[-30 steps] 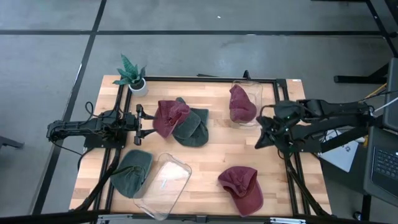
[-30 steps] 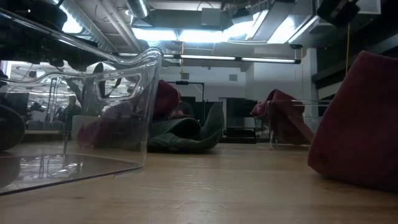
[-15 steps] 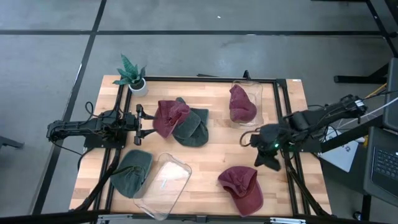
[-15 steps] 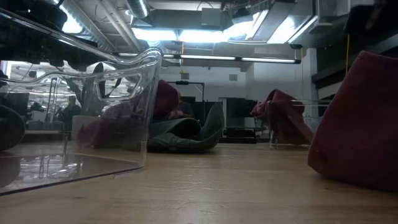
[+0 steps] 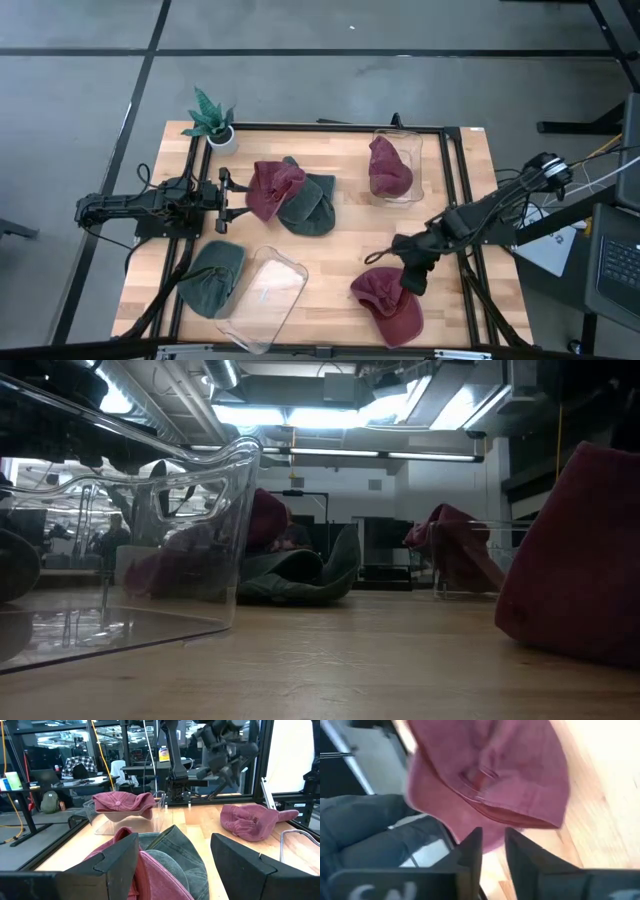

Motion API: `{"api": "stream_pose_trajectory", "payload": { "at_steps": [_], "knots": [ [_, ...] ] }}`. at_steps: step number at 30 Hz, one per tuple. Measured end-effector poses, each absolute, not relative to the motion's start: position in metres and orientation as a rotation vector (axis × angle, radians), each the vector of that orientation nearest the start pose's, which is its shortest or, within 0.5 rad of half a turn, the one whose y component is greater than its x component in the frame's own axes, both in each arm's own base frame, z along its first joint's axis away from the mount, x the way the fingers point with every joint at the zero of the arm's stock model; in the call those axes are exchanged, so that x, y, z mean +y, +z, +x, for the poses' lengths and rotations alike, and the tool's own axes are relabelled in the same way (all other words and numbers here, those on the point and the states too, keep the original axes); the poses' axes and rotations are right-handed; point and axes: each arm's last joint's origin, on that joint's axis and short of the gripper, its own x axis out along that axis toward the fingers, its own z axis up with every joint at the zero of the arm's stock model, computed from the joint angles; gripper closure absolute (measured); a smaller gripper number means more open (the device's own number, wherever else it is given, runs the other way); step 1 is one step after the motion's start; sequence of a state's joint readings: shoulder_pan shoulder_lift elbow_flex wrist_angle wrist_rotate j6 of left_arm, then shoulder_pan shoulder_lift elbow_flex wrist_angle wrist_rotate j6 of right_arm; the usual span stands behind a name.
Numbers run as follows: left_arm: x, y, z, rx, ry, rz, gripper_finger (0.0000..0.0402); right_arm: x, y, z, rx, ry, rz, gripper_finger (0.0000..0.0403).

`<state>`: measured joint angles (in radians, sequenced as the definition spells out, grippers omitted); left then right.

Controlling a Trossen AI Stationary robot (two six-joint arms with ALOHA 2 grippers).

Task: Pick & Place hat
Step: Put the bottom red cap into the top transparent bin

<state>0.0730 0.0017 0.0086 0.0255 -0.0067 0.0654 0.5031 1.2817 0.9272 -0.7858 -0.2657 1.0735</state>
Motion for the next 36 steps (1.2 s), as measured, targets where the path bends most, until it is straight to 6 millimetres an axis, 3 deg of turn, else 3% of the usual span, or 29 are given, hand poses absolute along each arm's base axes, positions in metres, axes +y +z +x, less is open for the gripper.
{"api": "stream_pose_trajectory", "payload": {
  "at_steps": [9, 18, 27, 36],
  "knots": [
    [0.007, 0.169, 0.097, -0.029, 0.081, 0.066, 0.0156, 0.137, 0.224, 0.187, 1.574, -0.208, 0.799, 0.0206],
    [0.007, 0.169, 0.097, -0.030, 0.081, 0.066, 0.0156, 0.150, 0.213, 0.163, 1.645, -0.269, 0.772, 0.0156],
    [0.007, 0.169, 0.097, -0.030, 0.081, 0.066, 0.0156, 0.141, 0.191, 0.156, 1.415, -0.141, 0.991, 0.0150],
    [0.007, 0.169, 0.097, -0.030, 0.080, 0.066, 0.0156, 0.121, 0.173, 0.139, 1.216, -0.163, 1.041, 0.0150]
  ]
}}
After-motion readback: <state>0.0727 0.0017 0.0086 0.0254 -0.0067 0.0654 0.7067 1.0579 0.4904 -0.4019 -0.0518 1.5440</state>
